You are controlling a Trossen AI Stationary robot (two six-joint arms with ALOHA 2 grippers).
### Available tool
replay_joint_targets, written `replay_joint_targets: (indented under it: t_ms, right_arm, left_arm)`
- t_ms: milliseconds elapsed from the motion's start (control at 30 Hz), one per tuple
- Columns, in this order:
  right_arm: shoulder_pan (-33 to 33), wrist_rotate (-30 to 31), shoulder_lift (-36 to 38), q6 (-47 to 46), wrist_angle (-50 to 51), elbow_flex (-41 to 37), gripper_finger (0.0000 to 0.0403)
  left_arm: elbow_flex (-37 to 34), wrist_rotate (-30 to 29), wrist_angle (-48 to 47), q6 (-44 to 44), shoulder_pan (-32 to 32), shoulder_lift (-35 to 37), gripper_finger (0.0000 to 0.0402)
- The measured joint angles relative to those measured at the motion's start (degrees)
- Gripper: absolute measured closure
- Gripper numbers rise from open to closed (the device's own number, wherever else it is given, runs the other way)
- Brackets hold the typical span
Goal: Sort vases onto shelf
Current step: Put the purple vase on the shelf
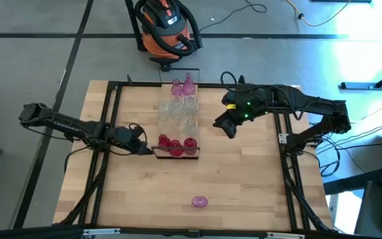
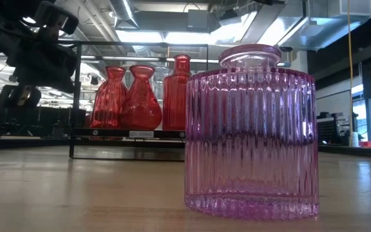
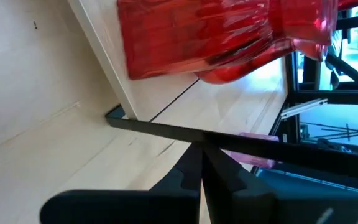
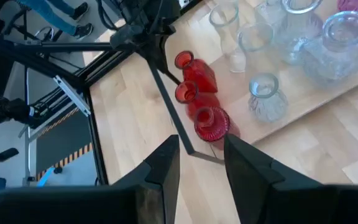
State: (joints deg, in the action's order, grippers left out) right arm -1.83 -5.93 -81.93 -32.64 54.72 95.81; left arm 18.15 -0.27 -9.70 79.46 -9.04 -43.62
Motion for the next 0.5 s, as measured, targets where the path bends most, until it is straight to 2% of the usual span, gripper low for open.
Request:
replay_joint_targets:
  t_ms: [100,167,300,400,500]
  right_arm:
    - [0.8,-1.6,0.1,0.4,4.4,0.0,0.0288]
    - [3.0,-1.6,0.2,2.7,11.5,0.0,0.0288]
    - [10.9,2.8,0.3,4.8,25.7,-0.3,0.0288]
    - [16.5,3.6,1.6,3.2,24.2,-3.8,0.0288]
    - [21.2,1.4,3.7,-0.6,13.8,-9.8,0.0288]
  left_arm:
    - [0.0,1.1,-1.2,0.2,-1.2,0.0,0.0401]
    - [0.0,2.0,-2.3,1.1,-3.0,0.1,0.0401]
    - [0.0,2.8,-2.3,1.6,-8.9,0.1,0.0401]
    - [0.0,2.8,1.2,1.7,-14.7,0.1,0.0401]
    - [0.0,1.2,6.6,3.8,-21.0,-0.6,0.0401]
